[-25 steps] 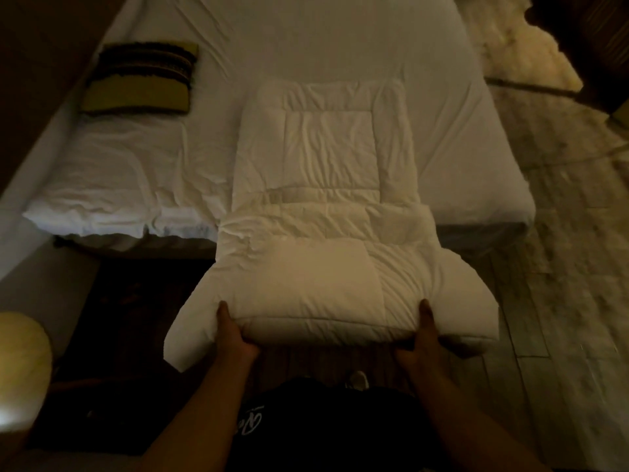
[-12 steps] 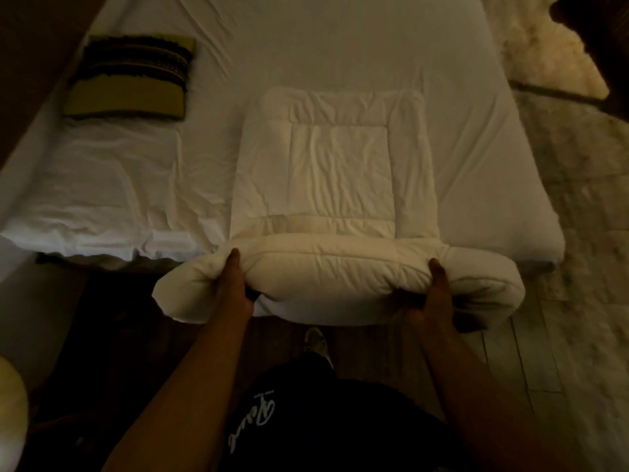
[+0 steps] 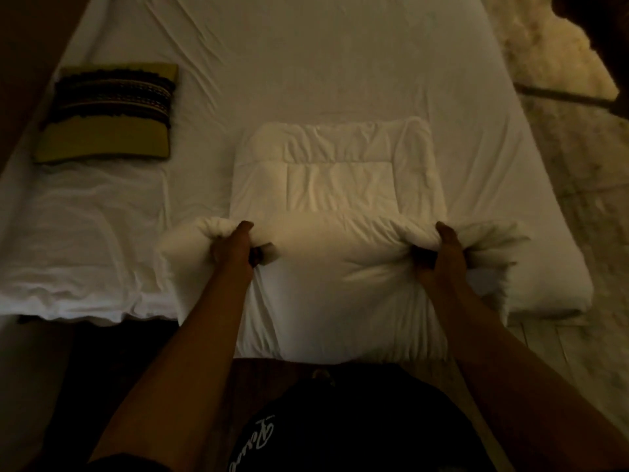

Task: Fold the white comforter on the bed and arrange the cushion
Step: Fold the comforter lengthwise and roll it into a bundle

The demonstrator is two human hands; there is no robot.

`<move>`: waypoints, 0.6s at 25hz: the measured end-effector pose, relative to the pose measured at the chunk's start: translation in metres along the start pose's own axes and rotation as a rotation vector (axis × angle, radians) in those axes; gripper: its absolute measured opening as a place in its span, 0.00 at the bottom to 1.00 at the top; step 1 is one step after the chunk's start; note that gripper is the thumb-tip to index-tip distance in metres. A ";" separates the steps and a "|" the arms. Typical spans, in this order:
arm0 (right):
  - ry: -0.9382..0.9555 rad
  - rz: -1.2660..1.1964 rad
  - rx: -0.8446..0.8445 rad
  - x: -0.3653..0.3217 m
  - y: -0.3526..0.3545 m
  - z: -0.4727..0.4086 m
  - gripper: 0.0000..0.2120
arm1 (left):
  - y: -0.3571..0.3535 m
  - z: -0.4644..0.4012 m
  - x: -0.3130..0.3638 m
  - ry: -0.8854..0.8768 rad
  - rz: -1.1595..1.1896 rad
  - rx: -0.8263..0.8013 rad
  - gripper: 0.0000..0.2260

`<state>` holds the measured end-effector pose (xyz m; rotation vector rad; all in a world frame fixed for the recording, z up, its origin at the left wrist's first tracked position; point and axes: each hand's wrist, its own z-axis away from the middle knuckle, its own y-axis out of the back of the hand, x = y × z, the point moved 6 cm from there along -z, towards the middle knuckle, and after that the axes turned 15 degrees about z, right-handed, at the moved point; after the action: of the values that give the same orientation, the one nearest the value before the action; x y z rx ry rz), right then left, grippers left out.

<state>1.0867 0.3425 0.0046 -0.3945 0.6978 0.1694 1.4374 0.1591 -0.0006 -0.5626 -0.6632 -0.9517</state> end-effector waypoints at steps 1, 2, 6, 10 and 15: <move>0.005 -0.023 -0.006 -0.009 -0.015 -0.015 0.23 | -0.020 -0.008 0.008 -0.010 -0.017 -0.001 0.28; 0.003 -0.037 0.002 -0.017 -0.029 -0.031 0.23 | -0.040 -0.018 0.017 -0.032 -0.025 0.000 0.27; -0.003 -0.032 0.024 -0.051 -0.089 -0.090 0.18 | -0.107 -0.048 0.051 -0.072 -0.095 0.027 0.13; -0.002 0.041 0.027 -0.077 -0.147 -0.145 0.16 | -0.170 -0.089 0.085 -0.104 -0.178 0.059 0.13; 0.025 0.078 -0.003 -0.109 -0.220 -0.202 0.22 | -0.247 -0.141 0.131 -0.103 -0.230 0.020 0.10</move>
<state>0.9467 0.0566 0.0001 -0.3727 0.7387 0.2397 1.3134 -0.1259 0.0354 -0.5277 -0.8416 -1.1356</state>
